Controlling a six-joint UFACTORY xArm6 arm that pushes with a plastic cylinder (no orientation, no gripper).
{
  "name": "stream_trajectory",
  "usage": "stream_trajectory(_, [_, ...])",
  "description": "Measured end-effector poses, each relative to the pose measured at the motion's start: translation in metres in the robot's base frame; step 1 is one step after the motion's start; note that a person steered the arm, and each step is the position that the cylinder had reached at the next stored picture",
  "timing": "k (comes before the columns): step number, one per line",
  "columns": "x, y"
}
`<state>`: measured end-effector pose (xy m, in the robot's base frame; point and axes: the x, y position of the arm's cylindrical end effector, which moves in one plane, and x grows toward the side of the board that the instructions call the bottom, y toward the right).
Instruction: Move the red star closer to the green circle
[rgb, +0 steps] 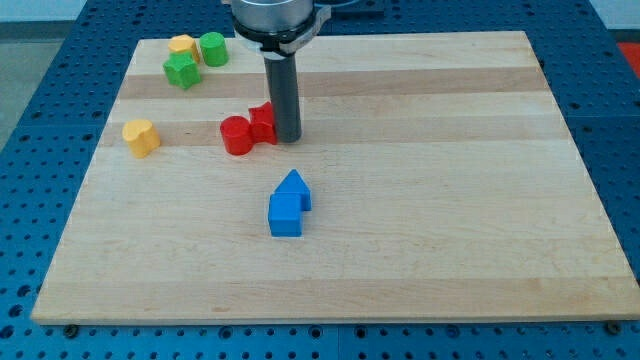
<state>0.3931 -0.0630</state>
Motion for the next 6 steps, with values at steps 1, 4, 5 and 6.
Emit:
stream_trajectory(1, [0.0,-0.016])
stream_trajectory(4, [-0.021,-0.04])
stream_trajectory(5, [-0.033,-0.051])
stream_trajectory(6, [-0.042,-0.063])
